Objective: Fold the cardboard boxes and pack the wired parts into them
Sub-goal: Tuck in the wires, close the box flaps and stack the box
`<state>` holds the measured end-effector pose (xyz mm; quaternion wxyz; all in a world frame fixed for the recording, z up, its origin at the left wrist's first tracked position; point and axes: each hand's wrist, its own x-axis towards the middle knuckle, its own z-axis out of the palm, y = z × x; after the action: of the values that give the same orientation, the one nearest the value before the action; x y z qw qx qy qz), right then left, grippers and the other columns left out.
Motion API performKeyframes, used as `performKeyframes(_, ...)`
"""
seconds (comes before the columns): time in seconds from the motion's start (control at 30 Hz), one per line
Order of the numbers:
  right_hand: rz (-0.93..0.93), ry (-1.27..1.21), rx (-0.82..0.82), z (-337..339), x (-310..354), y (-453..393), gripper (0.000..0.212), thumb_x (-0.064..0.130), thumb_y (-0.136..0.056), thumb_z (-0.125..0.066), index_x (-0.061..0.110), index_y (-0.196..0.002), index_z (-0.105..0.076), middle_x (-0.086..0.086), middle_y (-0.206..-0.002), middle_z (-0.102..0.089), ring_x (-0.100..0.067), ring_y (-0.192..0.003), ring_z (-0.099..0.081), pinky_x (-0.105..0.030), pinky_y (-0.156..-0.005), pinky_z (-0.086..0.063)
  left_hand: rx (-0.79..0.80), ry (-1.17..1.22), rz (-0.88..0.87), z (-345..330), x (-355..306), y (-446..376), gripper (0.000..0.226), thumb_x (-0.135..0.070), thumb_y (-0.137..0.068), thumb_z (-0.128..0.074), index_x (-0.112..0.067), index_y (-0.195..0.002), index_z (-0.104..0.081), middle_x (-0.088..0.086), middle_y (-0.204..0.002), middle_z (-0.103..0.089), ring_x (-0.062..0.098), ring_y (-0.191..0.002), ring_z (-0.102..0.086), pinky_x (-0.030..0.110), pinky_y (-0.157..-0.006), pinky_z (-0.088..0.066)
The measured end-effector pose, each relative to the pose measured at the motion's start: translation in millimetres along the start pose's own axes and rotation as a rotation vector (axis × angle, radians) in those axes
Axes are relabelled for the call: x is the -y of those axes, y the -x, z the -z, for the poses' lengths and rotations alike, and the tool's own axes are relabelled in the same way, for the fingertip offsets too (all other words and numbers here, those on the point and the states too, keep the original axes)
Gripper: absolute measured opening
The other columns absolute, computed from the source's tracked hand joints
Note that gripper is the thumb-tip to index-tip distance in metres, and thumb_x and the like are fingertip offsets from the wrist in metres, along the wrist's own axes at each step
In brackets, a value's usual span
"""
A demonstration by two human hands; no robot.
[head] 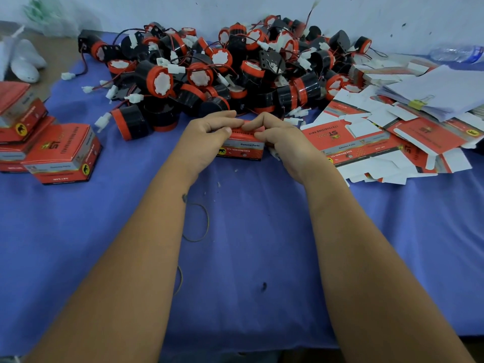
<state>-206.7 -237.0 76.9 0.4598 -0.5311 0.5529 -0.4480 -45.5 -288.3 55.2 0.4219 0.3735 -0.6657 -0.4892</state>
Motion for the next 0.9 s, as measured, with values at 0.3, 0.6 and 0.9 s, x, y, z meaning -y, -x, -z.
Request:
performKeyframes(0.3, 0.019, 0.103, -0.039, -4, -2, -1, 0.023, -0.002, -0.097, -0.040, 0.013, -0.094, -0.057, -0.017, -0.131, -0.053, -0.018, -0.097, -0.058, -0.015, -0.073, -0.048, 0.124, 0.050, 0.041, 6, 2, -5, 0.049, 0.003, -0.100, -0.040, -0.036, -0.118, -0.065, -0.010, -0.138, -0.057, 0.007, -0.128, -0.051, 0.019, -0.100, -0.046)
performKeyframes(0.6, 0.214, 0.375, -0.230, -20, -20, 2, 0.027, 0.014, -0.100, -0.040, 0.028, -0.115, -0.056, 0.001, -0.115, -0.055, -0.029, -0.114, -0.046, -0.049, -0.099, -0.042, 0.026, -0.216, -0.059, -8, 1, 7, 0.038, -0.010, -0.093, -0.052, -0.028, -0.125, -0.059, -0.003, -0.139, -0.046, 0.012, -0.131, -0.040, 0.023, -0.112, -0.034)
performKeyframes(0.9, 0.416, 0.720, -0.336, -29, -21, 9, 0.045, 0.033, -0.100, -0.049, 0.020, -0.143, -0.042, -0.001, -0.139, -0.051, -0.022, -0.127, -0.043, -0.040, -0.109, -0.031, -0.153, -0.784, -0.315, 4, 0, 28, 0.039, -0.032, -0.097, -0.060, -0.038, -0.136, -0.057, 0.005, -0.130, -0.053, 0.024, -0.110, -0.034, 0.020, -0.093, -0.024)
